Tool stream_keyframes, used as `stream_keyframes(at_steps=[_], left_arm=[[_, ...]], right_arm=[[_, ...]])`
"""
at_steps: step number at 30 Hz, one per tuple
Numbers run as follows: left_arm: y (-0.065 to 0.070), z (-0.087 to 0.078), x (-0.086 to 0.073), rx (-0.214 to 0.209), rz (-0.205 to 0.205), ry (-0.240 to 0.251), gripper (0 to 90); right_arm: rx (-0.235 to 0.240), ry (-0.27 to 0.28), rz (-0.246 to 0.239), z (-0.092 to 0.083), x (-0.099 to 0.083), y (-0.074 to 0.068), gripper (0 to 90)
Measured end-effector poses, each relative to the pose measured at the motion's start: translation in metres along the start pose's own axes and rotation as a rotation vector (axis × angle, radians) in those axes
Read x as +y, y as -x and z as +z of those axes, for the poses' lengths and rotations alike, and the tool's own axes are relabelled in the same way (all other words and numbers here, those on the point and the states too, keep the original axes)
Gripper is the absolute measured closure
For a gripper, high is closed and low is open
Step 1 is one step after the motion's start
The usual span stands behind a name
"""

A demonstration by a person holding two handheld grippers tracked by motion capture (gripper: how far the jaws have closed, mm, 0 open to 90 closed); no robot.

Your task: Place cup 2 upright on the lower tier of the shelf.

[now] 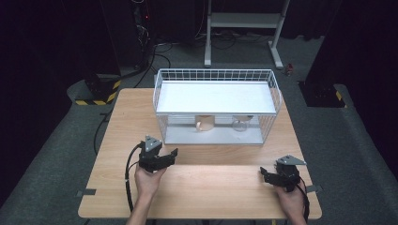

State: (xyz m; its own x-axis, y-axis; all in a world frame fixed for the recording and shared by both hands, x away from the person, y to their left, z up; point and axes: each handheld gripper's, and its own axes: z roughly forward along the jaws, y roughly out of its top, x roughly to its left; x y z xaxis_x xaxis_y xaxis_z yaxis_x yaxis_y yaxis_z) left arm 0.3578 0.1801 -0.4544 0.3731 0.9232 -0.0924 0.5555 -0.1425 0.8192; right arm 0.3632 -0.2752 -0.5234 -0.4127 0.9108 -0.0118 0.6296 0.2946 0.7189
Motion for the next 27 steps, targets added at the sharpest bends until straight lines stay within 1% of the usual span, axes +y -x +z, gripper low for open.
stream_keyframes(at_steps=[5,7,8,11,13,14,15,16,20,23,24,27], left_arm=[[-0.004,-0.005,-0.006,0.012,-0.002,-0.004,31.2],[-0.005,-0.006,-0.008,0.016,-0.011,-0.004,31.2],[-0.006,-0.007,-0.009,0.019,-0.006,-0.007,31.2],[-0.009,-0.010,-0.012,0.025,-0.009,-0.007,31.1],[-0.009,-0.011,-0.014,0.026,-0.019,-0.003,31.1],[-0.009,-0.012,-0.016,0.026,-0.015,-0.005,31.1],[-0.009,-0.012,-0.017,0.030,-0.013,-0.009,31.1],[-0.009,-0.012,-0.018,0.035,-0.003,-0.011,31.1],[-0.010,-0.012,-0.022,0.039,-0.020,-0.013,31.0],[-0.010,-0.012,-0.024,0.049,-0.018,-0.012,30.9],[-0.010,-0.012,-0.025,0.051,-0.010,-0.018,30.9],[-0.011,-0.010,-0.029,0.047,-0.021,-0.023,30.8]], right_arm=[[0.000,0.000,0.000,0.000,0.000,0.000,24.6],[0.000,0.000,0.000,0.000,0.000,0.000,24.6],[0.000,0.000,0.001,0.000,0.000,0.000,24.6],[0.000,-0.001,-0.002,0.000,0.000,0.000,24.6],[0.000,-0.001,-0.002,0.000,0.000,0.000,24.6],[0.000,-0.001,-0.002,0.000,0.000,0.000,24.6],[0.000,0.001,-0.005,0.000,0.000,0.000,24.6],[-0.001,0.001,-0.005,0.000,0.000,0.000,24.6],[0.000,0.001,-0.005,0.000,0.000,0.000,24.6],[0.000,0.001,-0.005,0.000,0.000,0.000,24.6],[0.000,0.001,-0.005,0.000,0.000,0.000,24.6],[0.000,0.001,-0.005,0.000,0.000,0.000,24.6]])
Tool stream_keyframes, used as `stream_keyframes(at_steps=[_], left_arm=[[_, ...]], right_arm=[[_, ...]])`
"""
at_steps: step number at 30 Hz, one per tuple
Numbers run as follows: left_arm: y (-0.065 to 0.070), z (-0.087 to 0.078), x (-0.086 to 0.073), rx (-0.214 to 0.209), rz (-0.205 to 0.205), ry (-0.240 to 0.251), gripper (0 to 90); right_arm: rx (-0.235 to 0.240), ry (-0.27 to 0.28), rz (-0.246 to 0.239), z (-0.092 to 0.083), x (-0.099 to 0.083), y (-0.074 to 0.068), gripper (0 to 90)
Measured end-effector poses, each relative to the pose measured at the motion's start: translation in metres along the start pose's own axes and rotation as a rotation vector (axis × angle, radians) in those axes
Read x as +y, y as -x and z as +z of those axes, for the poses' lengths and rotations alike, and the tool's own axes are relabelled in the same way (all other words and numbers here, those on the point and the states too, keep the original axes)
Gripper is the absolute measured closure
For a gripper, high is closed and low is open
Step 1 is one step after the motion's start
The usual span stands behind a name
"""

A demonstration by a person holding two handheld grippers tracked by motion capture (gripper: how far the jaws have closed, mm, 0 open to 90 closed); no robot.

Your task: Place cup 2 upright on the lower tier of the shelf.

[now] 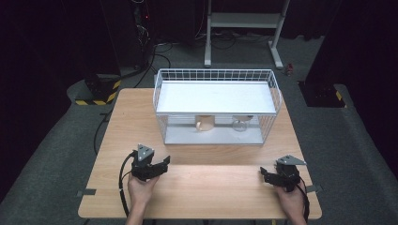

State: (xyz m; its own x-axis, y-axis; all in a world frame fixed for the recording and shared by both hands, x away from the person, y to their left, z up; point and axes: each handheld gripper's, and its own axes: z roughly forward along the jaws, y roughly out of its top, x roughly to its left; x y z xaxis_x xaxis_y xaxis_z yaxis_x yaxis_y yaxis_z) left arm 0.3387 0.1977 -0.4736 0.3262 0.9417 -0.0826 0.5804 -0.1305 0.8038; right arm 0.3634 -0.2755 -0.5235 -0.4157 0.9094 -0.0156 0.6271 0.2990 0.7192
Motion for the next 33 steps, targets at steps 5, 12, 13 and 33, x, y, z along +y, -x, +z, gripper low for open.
stream_keyframes(at_steps=[5,12,13,33], left_arm=[[0.001,0.003,-0.007,0.010,0.006,-0.014,30.7],[0.000,0.010,-0.016,0.018,0.003,-0.035,30.6],[0.001,0.011,-0.017,0.022,0.001,-0.037,30.6],[0.000,0.027,-0.030,0.048,0.008,-0.083,30.6]], right_arm=[[0.001,-0.002,0.004,0.000,0.000,0.000,24.6],[0.000,-0.001,0.003,0.000,0.000,0.000,24.6],[0.000,-0.001,0.003,0.000,0.000,0.000,24.6],[0.000,0.000,0.000,0.000,0.000,0.000,24.6]])
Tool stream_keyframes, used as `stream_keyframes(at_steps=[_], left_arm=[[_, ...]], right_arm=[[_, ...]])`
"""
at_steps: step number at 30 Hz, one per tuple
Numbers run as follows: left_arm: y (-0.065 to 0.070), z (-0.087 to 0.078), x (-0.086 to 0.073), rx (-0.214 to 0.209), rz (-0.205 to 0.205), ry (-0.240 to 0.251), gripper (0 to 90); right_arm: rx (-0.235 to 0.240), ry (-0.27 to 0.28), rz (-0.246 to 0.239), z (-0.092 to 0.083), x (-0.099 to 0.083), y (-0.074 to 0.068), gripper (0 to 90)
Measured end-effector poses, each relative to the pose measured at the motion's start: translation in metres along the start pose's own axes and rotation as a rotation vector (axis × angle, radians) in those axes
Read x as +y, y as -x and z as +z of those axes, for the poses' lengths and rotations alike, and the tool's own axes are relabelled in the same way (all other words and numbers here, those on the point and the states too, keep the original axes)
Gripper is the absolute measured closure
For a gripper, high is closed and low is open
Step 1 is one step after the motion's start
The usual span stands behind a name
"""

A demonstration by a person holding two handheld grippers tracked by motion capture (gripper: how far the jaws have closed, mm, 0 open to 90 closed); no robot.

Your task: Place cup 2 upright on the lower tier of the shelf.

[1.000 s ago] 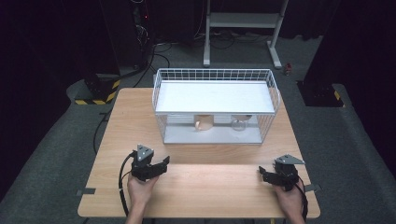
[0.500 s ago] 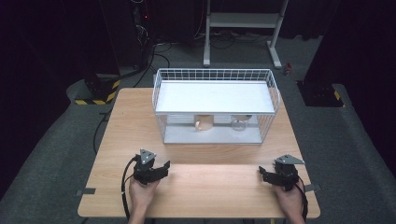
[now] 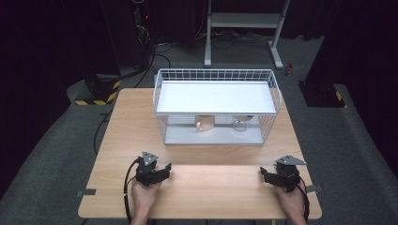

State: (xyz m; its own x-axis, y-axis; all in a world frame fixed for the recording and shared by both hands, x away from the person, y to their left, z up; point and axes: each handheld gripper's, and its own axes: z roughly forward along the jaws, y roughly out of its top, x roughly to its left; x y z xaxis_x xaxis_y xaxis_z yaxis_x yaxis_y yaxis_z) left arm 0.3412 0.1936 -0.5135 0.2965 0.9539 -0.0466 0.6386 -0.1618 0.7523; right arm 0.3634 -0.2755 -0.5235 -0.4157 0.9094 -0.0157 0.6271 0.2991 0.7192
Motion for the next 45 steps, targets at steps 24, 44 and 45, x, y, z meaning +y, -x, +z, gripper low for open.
stream_keyframes(at_steps=[24,44,45], left_arm=[[-0.002,0.015,-0.006,0.066,0.015,-0.004,30.6],[-0.001,0.014,-0.007,0.066,0.008,-0.008,27.3],[-0.001,0.014,-0.007,0.066,0.009,-0.010,27.3]], right_arm=[[0.000,0.000,0.000,0.000,0.000,0.000,24.6],[0.001,-0.001,0.004,0.000,0.000,0.000,24.5],[0.000,-0.001,0.003,0.000,0.000,0.000,24.6]])
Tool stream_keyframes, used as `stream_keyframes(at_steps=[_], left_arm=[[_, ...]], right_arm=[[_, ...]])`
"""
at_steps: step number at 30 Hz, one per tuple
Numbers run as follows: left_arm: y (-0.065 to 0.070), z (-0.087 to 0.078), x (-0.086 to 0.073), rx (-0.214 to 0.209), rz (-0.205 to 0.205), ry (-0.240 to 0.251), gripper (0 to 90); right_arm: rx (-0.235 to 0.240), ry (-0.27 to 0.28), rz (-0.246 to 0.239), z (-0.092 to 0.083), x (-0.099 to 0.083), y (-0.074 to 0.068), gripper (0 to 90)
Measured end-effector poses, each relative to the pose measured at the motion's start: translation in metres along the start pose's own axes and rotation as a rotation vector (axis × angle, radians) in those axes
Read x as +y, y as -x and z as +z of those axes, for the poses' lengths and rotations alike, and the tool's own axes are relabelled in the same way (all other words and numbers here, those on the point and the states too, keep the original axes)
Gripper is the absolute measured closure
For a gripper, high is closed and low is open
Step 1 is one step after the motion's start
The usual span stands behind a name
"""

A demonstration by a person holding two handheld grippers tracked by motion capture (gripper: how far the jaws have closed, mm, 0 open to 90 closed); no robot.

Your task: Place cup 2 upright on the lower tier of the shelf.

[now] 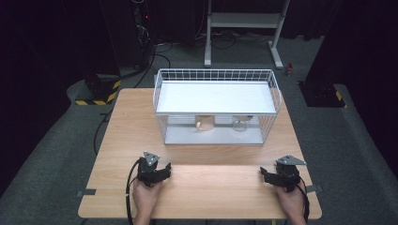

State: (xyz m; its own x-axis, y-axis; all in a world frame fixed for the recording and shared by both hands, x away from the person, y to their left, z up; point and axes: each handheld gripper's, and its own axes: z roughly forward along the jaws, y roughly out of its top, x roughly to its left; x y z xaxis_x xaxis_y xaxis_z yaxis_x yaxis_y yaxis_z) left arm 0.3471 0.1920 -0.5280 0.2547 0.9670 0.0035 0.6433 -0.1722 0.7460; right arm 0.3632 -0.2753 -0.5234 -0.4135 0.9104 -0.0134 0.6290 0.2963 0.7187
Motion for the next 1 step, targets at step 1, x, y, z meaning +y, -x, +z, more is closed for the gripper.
stream_keyframes(at_steps=[1], left_arm=[[0.0000,-0.0002,0.0000,0.000,0.000,-0.001,27.2]], right_arm=[[0.000,0.000,0.000,0.0000,0.0000,0.0000,24.6]])
